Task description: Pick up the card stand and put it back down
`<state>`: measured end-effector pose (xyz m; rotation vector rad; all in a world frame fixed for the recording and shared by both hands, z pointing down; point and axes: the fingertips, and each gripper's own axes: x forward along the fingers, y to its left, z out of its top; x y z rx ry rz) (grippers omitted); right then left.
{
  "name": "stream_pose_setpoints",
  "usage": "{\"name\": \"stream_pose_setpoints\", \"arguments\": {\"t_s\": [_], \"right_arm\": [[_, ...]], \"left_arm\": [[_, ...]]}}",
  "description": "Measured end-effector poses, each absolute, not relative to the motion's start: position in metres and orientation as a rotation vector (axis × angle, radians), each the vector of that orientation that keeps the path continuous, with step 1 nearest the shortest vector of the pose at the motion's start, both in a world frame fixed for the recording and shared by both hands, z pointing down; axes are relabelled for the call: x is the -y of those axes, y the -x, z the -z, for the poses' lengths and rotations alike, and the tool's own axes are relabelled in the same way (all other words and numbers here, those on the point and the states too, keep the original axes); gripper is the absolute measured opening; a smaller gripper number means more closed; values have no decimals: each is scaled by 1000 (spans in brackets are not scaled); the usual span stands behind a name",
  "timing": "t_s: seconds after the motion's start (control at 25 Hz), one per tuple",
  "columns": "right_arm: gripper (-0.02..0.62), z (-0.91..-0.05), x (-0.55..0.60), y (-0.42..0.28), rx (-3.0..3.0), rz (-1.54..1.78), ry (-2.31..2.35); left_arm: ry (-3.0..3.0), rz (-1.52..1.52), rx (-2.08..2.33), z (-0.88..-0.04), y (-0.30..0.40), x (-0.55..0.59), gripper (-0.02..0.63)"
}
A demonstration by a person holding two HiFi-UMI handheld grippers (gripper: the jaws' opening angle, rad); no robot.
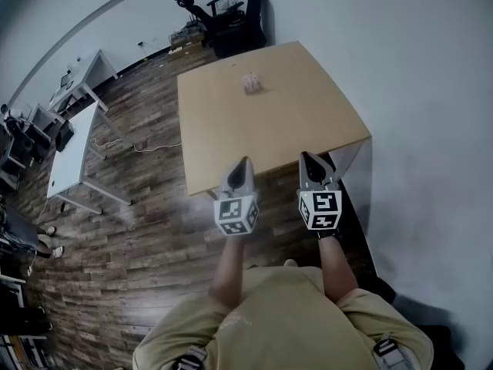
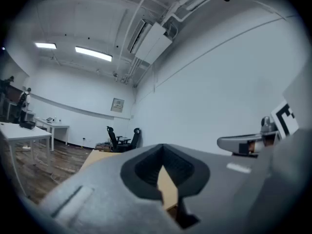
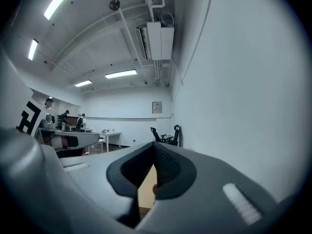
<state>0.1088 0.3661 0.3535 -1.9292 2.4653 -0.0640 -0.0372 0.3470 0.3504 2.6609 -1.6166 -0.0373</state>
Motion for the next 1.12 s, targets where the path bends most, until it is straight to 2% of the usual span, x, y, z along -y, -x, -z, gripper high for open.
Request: {"name": "stream_pose_setpoints", "arguments": {"t_s": [0.28,0.64,0.88,1.12], "right_arm": [[6,-370,-357,-138,-2460,117,1911],[6,-387,-330,-137,-2451,222,1842],[6,-414,-260,-111,-2500,239,1833],[6,-406,-164,-96,-2515,194,1877]], "left_arm": [[-2639,14,1616,-365,7,-340,3],[-2557,-20,1651,-387,18,-316,3],[-2538,13,1631,-408,33,-245,3],[-2570,47,1601,-407,40,-144,3]]}}
